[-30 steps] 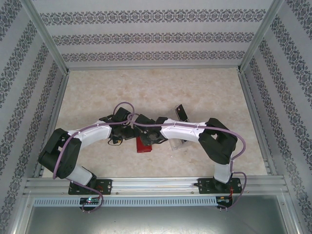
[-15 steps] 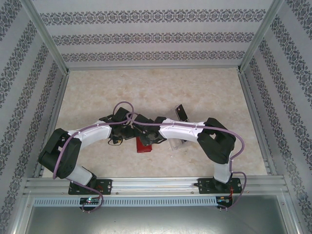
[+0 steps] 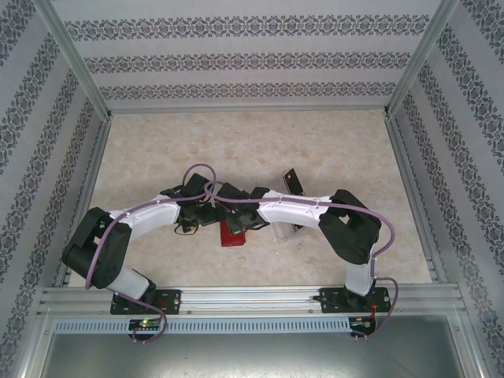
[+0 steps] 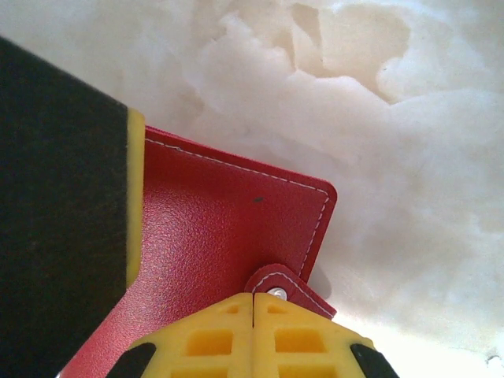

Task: Put the credit cards into the card holder

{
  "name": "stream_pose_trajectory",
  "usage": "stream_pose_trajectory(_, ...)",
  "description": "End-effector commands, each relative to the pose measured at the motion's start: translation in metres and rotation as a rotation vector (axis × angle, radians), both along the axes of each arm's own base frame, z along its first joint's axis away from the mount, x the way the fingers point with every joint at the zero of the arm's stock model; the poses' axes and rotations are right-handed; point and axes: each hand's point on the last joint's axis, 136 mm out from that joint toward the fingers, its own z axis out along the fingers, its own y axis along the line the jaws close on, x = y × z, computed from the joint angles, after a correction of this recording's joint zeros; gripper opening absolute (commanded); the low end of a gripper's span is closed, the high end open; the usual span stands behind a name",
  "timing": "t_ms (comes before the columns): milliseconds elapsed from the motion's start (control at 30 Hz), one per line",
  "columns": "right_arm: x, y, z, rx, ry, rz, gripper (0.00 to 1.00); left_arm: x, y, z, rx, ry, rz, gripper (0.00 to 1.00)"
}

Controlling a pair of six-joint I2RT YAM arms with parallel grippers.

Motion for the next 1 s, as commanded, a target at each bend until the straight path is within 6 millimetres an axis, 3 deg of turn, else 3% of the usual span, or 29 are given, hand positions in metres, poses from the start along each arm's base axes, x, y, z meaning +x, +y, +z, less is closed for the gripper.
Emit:
stream_pose_trajectory(0,0.006,0.003,0.012,0.016,-0.032,0.006,0.00,-0.009,-0.009,-0.015,-0.016,0.038,-0.046,1.00)
stream_pose_trajectory(333,-0.007,0.009,0.025,0.063,-0.046,0.025,0.00,-0.007,-0.012,-0.014,-0.040,0.038,-0.024,1.00)
stream_pose_trajectory(967,-0.019,0.026,0.003,0.079,0.018,0.081,0.00,-0.008,-0.014,-0.021,-0.055,0.062,-0.008,1.00)
